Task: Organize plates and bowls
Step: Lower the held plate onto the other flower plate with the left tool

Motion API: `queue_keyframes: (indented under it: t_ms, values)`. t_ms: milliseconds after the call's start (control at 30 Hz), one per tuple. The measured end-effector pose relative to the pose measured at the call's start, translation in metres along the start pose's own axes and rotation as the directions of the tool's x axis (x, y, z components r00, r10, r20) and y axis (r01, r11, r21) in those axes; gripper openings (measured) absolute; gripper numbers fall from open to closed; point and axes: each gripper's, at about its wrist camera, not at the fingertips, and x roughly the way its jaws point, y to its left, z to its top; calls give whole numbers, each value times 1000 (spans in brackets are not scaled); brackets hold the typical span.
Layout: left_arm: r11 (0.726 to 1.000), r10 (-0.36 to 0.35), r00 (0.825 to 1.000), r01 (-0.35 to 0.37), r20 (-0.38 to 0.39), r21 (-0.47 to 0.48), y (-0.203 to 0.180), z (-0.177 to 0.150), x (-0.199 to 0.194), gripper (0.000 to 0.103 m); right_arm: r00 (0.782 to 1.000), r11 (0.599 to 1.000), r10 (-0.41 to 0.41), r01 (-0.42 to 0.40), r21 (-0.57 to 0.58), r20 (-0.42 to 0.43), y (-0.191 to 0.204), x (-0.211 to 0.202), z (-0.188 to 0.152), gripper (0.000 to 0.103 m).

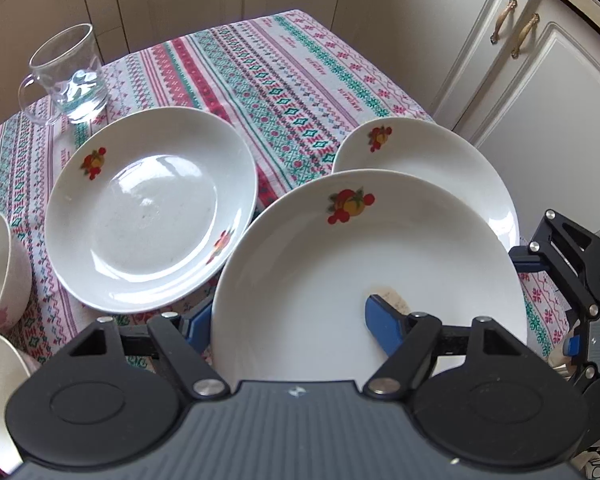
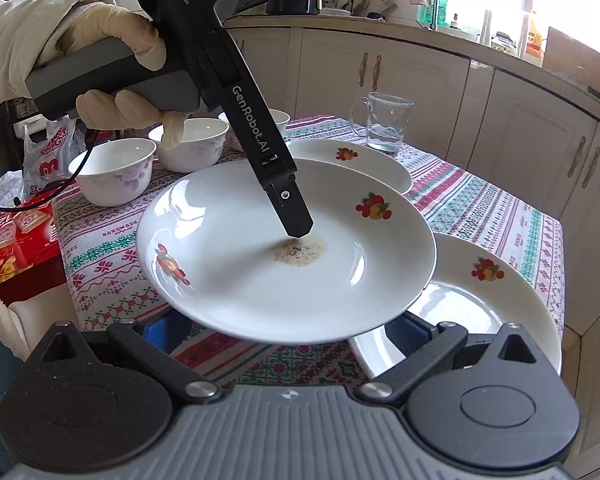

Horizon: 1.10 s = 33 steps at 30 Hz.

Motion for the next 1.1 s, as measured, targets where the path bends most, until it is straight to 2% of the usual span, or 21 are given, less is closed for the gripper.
queue_keyframes:
  t_ms: [667, 833, 933, 1100]
  values:
    - [989, -53, 999, 53, 1, 141, -53, 69, 40, 76, 992, 989, -122, 122, 83, -14, -62, -21, -21, 103]
    - [985, -75, 997, 75, -5, 154, -59, 77, 50, 77, 989, 983, -147, 149, 105, -28, -71, -25, -27, 103]
    - [981, -55, 998, 54, 2, 184, -63, 79, 54, 76, 989, 982, -144, 147, 122, -34, -75, -24, -30, 103]
    - [984, -53, 998, 55, -19, 168, -59, 80, 62, 76, 988, 981, -146, 151, 124, -51, -74, -22, -31, 103]
